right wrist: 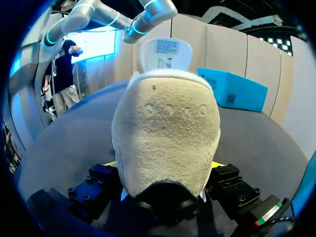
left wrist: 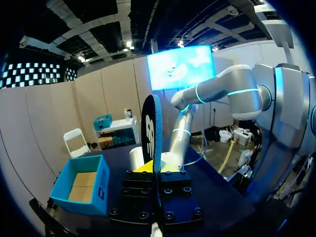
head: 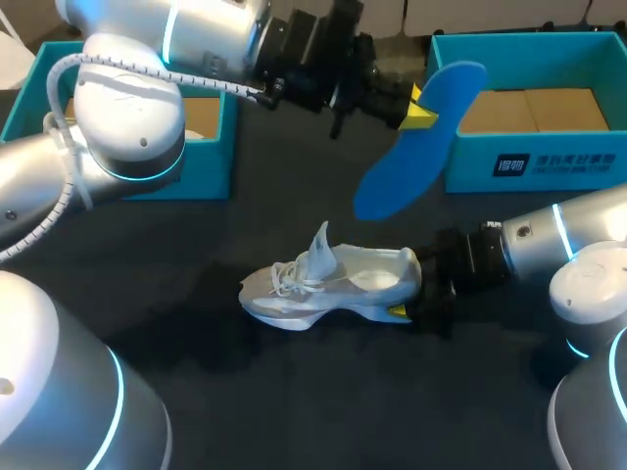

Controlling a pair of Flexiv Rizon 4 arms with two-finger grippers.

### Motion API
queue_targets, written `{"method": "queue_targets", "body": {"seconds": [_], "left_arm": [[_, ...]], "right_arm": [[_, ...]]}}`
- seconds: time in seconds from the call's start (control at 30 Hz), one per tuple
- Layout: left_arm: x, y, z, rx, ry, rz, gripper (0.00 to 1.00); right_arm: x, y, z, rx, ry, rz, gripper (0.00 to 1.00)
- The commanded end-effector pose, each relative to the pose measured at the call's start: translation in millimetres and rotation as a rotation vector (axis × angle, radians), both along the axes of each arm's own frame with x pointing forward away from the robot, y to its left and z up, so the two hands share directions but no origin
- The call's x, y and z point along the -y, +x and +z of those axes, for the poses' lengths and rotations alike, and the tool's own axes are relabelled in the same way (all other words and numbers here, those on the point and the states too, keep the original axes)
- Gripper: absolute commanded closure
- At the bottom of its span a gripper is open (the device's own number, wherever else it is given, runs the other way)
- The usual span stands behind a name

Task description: Take the shoe out of the shoebox, open the shoe tongue, remove and reinsert the insole, then place the shoe into the shoebox

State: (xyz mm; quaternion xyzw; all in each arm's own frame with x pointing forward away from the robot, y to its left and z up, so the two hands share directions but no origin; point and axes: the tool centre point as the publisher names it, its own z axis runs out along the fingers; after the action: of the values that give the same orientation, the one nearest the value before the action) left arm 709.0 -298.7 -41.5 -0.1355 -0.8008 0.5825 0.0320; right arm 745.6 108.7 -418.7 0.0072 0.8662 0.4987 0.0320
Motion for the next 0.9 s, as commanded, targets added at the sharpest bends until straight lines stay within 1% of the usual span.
{"method": "queue_targets", "body": {"seconds": [0.03,0.13,0.33,0.37,0.53,0.67,0.77,0.9], "left_arm": [[0,-0.7,-1,0.000,-0.004,0.001,1.00],[1,-2.5,0,-0.017,-0.007,0.007,1.00],[3,-12.5,14,-0.081,-0.045,0.025,1.00],[3,-13.9,16,-0.099,-0.049,0.026,1.00],[3,-16.4,29,-0.258,-0.141,0.034,1.00],[1,-18.8,38,-0.321,-0.172,0.044,1.00],[1,-23.8,47,-0.387,-0.194,0.047,1.00],[0,-30.6,60,-0.439,-0.220,0.056,1.00]], "right_arm": [[-1,-0.1,1,0.000,-0.005,0.000,1.00],[-1,-0.1,1,0.000,-0.005,0.000,1.00],[-1,-0.1,1,0.000,-0.005,0.000,1.00],[-1,-0.1,1,0.000,-0.005,0.000,1.00],[-1,-0.1,1,0.000,-0.005,0.000,1.00],[-1,-0.1,1,0.000,-0.005,0.000,1.00],[-1,-0.1,1,0.000,-0.005,0.000,1.00],[-1,-0.1,1,0.000,-0.005,0.000,1.00]]}}
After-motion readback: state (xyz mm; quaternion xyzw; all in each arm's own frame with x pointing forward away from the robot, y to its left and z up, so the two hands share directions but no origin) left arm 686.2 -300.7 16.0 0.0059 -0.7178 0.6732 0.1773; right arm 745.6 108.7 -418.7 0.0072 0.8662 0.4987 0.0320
